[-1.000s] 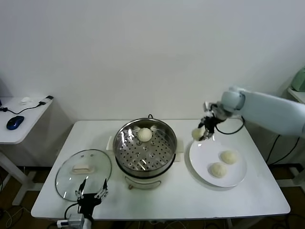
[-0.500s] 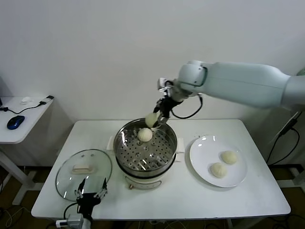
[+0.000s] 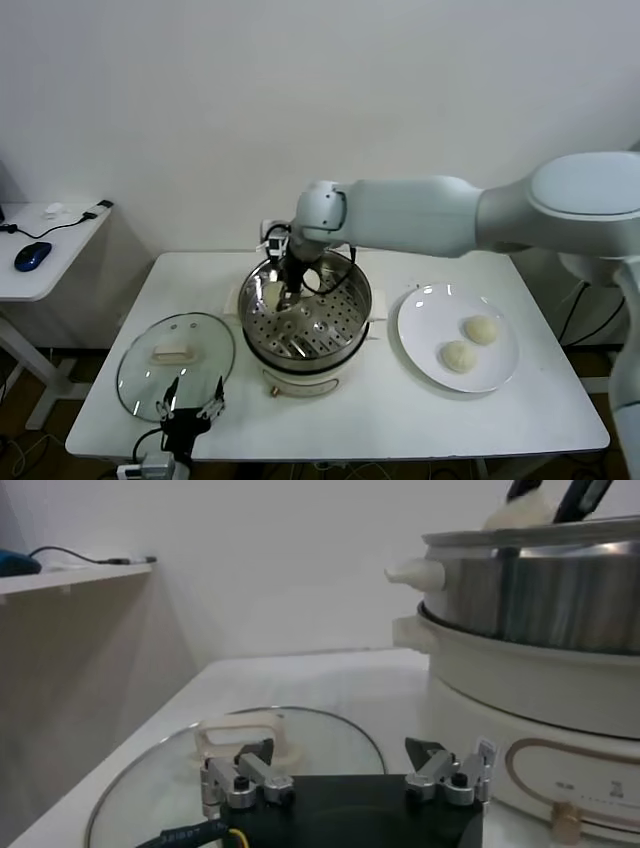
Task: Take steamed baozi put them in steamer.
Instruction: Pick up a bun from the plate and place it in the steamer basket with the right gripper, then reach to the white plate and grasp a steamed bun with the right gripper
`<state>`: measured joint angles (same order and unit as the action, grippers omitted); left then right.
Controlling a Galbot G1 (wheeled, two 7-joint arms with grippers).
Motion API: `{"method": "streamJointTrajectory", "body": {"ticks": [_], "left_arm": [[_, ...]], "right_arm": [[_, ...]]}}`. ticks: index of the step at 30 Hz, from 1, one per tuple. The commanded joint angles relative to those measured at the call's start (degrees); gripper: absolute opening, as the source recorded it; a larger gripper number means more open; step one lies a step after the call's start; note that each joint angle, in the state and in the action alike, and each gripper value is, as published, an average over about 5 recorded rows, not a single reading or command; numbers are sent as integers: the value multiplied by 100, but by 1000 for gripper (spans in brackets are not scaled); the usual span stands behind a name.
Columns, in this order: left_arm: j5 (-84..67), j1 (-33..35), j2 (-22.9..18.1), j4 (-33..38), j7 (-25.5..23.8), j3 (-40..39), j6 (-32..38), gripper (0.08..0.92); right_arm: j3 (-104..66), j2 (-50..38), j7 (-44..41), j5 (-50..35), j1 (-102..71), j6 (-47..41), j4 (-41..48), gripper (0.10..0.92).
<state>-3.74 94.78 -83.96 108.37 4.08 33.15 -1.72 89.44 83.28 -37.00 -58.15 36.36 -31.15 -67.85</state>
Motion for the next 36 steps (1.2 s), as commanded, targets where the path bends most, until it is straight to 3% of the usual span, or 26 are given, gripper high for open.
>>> {"method": "streamJointTrajectory", "body": {"ticks": [1, 7, 13, 18, 23, 31, 36], "left_arm": [[7, 8, 7, -13, 2, 1, 1, 823], [-1, -12, 3, -4, 0, -7, -8, 823], [-5, -27, -10, 9, -1, -16, -22, 823], [-3, -24, -8, 29, -10, -25, -38, 823], [-12, -60, -2, 59, -34, -43, -57, 823], [-30, -154, 25, 31, -43, -52, -70, 823], [-61, -172, 66, 6, -43, 4, -64, 823]], "right_arm": [[-54, 444, 164, 197, -526, -134, 516, 645], [-205, 298, 136, 233, -477, -51, 436, 724], [-135, -322, -773, 424, 409, 661, 25, 818], [230, -1540, -1833, 684, 1300, 1391, -369, 823], [936, -2968, -2331, 940, 1971, 1656, -952, 823], [1991, -4789, -2159, 2271, 1882, 1683, -1715, 823], [1429, -5432, -1793, 2901, 662, 1535, -1617, 823]]}}
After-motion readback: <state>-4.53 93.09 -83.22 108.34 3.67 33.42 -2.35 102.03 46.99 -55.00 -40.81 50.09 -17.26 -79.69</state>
